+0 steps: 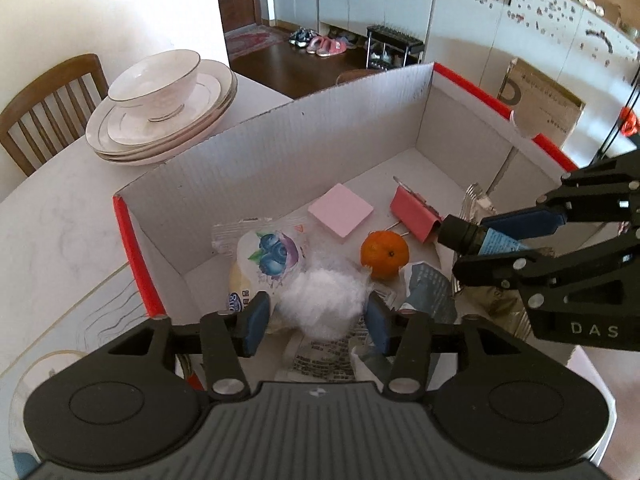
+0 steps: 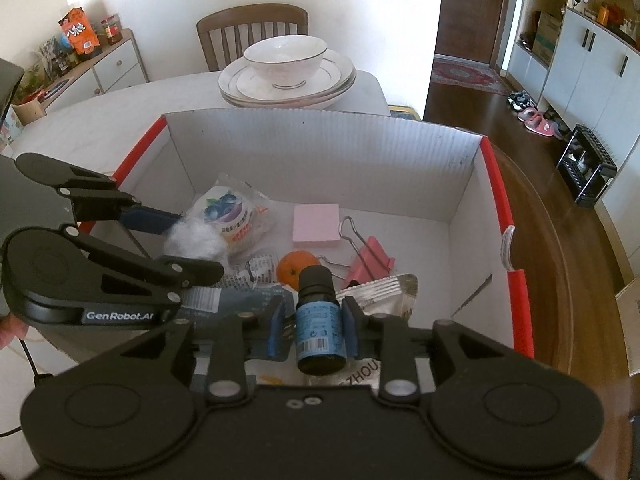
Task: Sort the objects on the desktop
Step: 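Open the left gripper to drop the white bag while the right gripper releases the bottle into the box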
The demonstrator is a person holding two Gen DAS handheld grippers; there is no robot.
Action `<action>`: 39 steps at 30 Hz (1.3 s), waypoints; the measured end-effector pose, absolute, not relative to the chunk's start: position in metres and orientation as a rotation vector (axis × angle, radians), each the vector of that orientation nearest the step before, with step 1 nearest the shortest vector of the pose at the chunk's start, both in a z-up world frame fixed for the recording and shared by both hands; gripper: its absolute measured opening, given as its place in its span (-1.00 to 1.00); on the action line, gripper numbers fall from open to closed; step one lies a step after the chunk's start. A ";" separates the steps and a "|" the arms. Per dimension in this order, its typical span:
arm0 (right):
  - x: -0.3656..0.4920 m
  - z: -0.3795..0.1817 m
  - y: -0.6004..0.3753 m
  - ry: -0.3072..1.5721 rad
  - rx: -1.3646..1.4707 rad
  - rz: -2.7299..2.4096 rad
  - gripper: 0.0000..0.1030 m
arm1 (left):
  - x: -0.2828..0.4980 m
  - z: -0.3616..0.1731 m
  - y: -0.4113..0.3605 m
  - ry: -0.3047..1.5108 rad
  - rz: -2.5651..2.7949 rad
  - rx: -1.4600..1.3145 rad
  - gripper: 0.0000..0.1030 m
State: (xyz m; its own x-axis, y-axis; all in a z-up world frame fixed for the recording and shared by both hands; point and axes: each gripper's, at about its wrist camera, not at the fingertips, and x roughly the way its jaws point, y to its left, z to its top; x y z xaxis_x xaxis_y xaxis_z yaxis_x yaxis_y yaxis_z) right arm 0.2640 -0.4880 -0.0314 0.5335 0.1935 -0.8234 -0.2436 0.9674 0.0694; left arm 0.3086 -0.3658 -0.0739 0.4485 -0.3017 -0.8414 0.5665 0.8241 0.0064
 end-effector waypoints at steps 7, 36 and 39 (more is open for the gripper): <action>0.255 -0.026 -0.491 0.962 -0.052 0.265 -0.14 | 0.304 -0.062 -0.352 0.930 -0.526 0.239 0.27; 0.203 0.019 -0.478 0.788 -0.043 0.341 0.62 | 0.239 -0.007 -0.300 0.789 -0.517 0.095 0.52; 0.199 0.020 -0.476 0.777 -0.035 0.343 0.69 | 0.234 -0.006 -0.297 0.786 -0.510 0.091 0.64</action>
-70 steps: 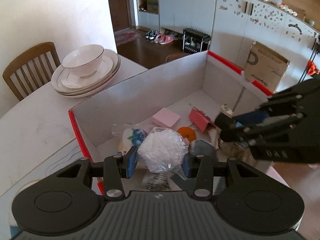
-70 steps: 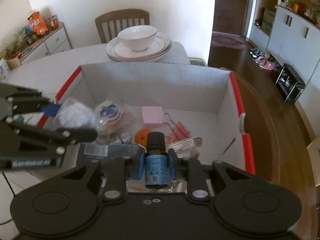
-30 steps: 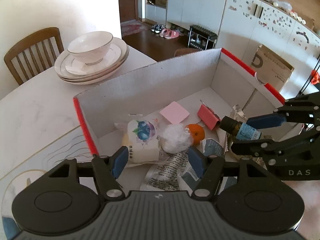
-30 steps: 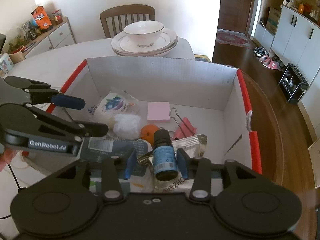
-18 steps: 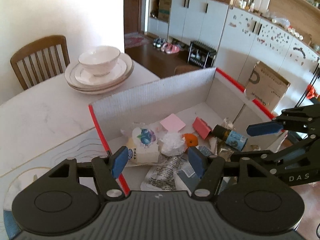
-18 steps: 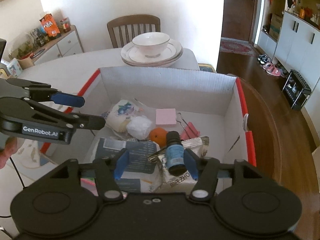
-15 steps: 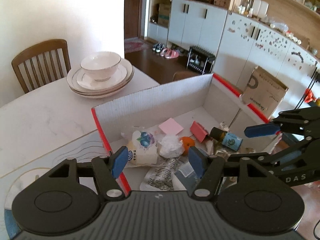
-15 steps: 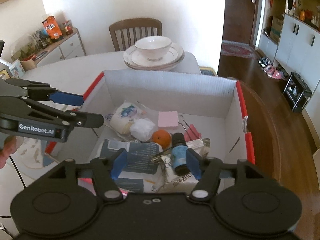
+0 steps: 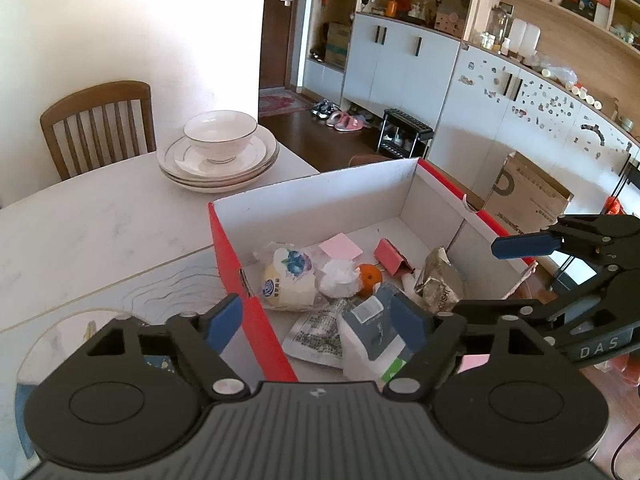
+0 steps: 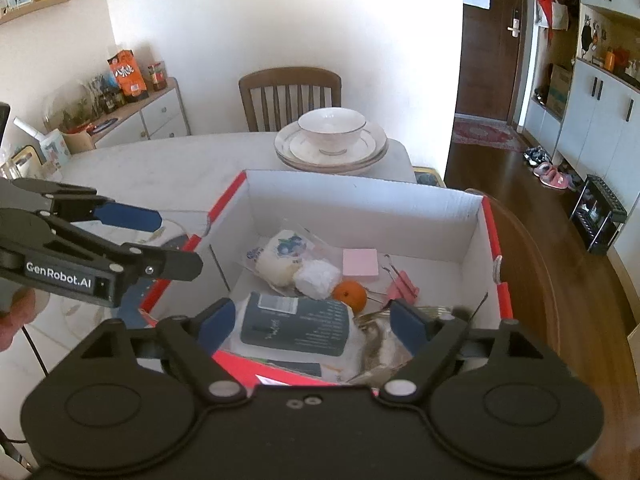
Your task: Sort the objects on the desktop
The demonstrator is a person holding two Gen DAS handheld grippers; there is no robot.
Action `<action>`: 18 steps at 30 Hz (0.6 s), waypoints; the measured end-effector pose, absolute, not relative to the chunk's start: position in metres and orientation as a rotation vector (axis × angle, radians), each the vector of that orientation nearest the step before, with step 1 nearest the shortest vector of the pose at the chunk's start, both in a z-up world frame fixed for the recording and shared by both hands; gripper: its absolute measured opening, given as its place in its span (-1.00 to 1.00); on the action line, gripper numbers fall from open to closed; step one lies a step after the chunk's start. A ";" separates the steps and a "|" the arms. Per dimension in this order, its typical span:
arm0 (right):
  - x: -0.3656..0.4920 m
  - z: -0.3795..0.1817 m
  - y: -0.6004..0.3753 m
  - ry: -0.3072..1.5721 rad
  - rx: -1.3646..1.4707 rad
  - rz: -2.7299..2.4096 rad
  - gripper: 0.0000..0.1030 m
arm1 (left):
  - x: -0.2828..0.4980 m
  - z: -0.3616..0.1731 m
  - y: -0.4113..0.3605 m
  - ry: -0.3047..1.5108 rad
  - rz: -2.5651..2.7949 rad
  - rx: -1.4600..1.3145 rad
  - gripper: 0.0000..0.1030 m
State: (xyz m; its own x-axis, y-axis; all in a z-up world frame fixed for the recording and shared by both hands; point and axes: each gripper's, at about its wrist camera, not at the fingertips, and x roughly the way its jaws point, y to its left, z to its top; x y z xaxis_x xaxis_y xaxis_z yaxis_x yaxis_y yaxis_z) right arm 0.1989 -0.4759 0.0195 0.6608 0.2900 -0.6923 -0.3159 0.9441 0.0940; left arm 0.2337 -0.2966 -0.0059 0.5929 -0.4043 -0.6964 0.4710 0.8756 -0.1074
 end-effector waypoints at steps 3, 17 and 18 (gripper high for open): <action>0.194 0.020 -0.474 0.768 -0.027 0.339 0.75 | 0.228 -0.007 -0.294 0.784 -0.507 0.093 0.66; 0.172 0.024 -0.468 0.735 0.004 0.297 0.95 | 0.204 -0.008 -0.281 0.783 -0.530 0.056 0.98; 0.171 0.024 -0.468 0.736 0.006 0.294 0.95 | 0.202 -0.008 -0.280 0.780 -0.531 0.058 0.98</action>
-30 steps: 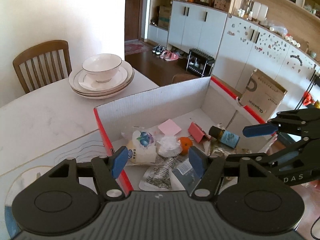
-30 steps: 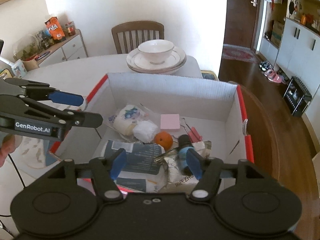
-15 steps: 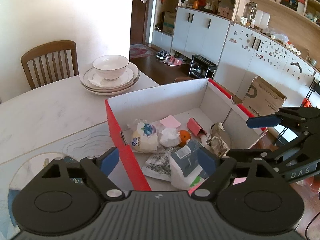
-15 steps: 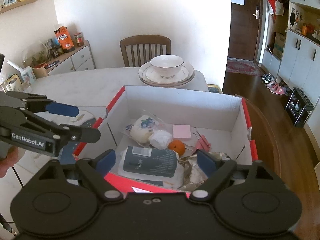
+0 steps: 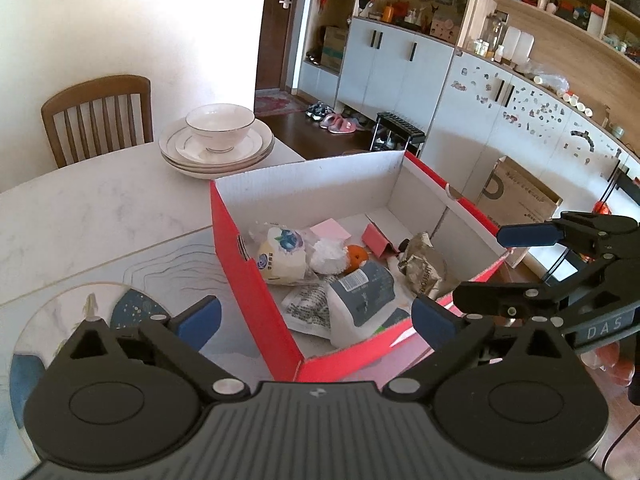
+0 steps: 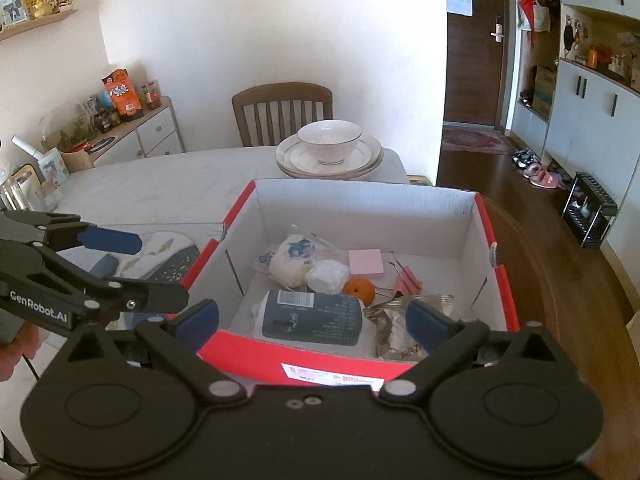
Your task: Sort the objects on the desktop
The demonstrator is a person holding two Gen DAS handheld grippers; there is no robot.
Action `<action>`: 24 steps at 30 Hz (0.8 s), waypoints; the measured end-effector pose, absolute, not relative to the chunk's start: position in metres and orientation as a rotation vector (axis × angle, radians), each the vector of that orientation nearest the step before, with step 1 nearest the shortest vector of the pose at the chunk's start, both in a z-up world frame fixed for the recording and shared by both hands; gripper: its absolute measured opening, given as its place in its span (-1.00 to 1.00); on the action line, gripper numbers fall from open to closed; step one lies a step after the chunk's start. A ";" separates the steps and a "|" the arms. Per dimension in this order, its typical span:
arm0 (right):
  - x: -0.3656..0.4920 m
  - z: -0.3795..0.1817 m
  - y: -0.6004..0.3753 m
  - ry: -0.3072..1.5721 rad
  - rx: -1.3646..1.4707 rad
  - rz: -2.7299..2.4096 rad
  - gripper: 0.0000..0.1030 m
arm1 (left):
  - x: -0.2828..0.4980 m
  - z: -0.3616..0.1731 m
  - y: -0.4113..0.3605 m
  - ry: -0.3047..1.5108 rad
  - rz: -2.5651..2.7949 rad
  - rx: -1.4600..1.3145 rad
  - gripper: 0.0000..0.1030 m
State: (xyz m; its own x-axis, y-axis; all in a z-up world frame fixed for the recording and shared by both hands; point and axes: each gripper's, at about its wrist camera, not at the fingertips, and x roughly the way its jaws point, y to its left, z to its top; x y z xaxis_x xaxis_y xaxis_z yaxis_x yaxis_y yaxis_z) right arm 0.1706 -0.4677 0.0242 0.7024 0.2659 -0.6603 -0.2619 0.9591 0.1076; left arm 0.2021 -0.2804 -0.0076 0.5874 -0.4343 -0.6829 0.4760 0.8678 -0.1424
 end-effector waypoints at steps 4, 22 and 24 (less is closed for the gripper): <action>0.163 0.025 -0.468 0.732 0.016 0.278 0.95 | 0.195 -0.006 -0.278 0.766 -0.530 0.061 0.98; 0.144 0.029 -0.459 0.712 0.017 0.215 0.95 | 0.176 -0.001 -0.262 0.761 -0.505 0.083 0.98; 0.144 0.028 -0.458 0.715 0.025 0.210 0.95 | 0.175 -0.002 -0.260 0.756 -0.494 0.092 0.98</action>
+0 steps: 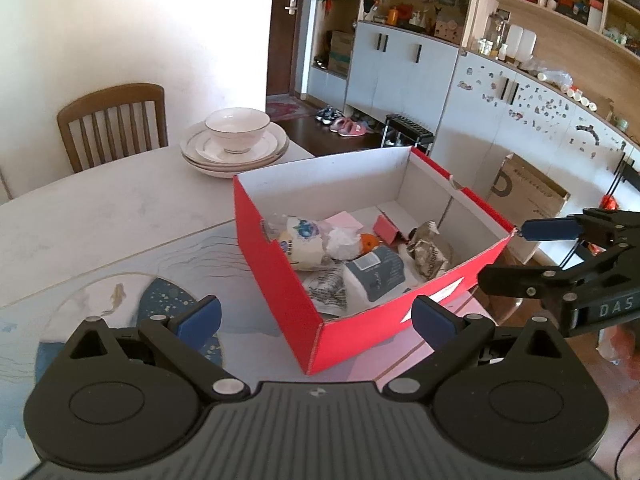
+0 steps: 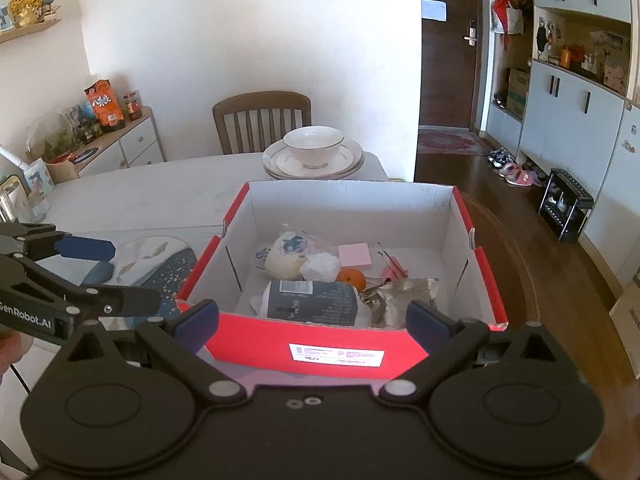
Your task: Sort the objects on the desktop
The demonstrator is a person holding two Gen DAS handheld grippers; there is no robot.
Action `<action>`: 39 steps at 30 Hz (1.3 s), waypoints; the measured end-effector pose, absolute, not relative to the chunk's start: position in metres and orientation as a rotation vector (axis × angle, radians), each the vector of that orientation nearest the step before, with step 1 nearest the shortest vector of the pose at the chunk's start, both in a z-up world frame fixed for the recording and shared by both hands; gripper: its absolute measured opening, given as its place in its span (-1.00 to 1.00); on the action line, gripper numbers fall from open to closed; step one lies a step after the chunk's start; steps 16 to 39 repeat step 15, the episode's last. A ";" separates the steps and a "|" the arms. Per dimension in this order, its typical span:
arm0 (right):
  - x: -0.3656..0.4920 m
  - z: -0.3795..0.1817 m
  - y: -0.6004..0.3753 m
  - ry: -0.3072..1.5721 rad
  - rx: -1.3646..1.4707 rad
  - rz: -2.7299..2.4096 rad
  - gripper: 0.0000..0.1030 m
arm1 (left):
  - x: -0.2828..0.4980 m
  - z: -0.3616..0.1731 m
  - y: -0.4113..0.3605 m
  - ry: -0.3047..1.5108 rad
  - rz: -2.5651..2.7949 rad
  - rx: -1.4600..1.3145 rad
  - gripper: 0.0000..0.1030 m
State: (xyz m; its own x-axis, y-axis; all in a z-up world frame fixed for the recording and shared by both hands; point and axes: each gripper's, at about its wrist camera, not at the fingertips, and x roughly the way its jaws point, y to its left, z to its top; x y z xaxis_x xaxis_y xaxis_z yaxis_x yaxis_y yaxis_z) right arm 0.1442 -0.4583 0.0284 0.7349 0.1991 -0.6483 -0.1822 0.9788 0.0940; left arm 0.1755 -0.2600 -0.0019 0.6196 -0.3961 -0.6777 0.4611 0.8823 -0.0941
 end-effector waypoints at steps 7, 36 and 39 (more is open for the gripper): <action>0.144 0.023 -0.456 0.728 0.042 0.201 0.94 | 0.178 -0.005 -0.258 0.763 -0.497 0.090 0.98; 0.147 0.020 -0.454 0.737 0.049 0.201 0.94 | 0.182 -0.007 -0.259 0.768 -0.501 0.092 0.98; 0.147 0.020 -0.454 0.737 0.049 0.201 0.94 | 0.182 -0.007 -0.259 0.768 -0.501 0.092 0.98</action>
